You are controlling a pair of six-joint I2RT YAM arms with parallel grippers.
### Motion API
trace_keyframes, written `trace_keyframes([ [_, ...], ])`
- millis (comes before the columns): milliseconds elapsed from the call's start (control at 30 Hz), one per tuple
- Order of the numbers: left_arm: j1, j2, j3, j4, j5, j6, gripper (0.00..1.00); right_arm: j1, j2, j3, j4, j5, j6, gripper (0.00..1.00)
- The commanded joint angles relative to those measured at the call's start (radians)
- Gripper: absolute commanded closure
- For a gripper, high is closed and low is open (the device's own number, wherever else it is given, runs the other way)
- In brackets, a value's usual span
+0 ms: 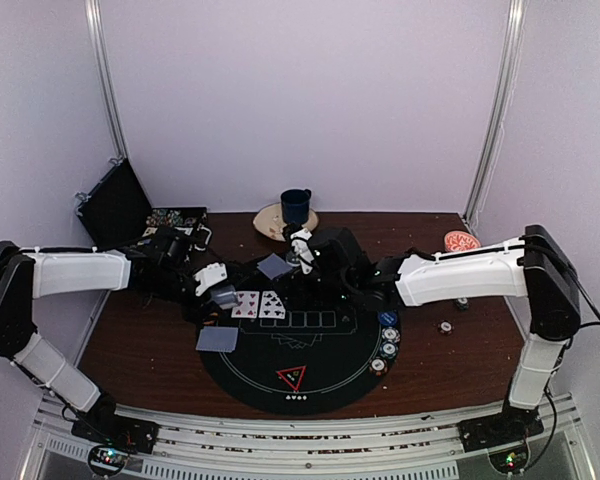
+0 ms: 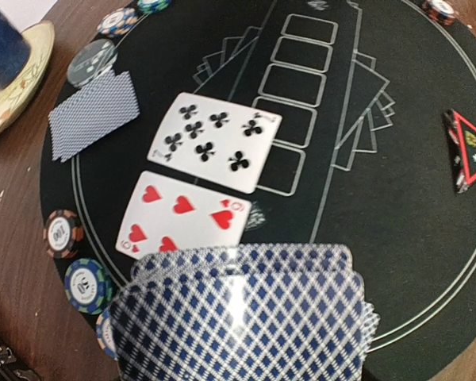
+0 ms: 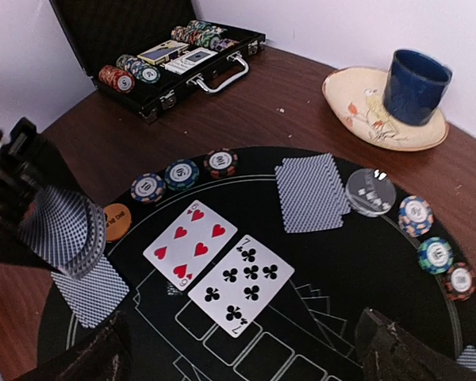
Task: Distribute texas hold em gaming equipment
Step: Pick up the poker card from the face-down deck piles.
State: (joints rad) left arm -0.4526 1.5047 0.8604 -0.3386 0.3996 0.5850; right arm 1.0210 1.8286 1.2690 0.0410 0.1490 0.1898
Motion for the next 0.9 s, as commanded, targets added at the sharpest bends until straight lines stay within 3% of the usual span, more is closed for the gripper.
trace_keyframes([
  [0,-0.029,-0.051,-0.026,0.023,0.023,0.033,0.66,-0.018,0.089,0.036,0.070,-0.271,0.231,0.00],
  [400,-0.097,-0.104,-0.073,0.015,0.038,0.082,0.66,-0.017,0.237,0.142,0.214,-0.510,0.446,0.00],
  [867,-0.110,-0.110,-0.080,-0.007,0.064,0.111,0.66,-0.025,0.298,0.147,0.344,-0.599,0.529,0.01],
])
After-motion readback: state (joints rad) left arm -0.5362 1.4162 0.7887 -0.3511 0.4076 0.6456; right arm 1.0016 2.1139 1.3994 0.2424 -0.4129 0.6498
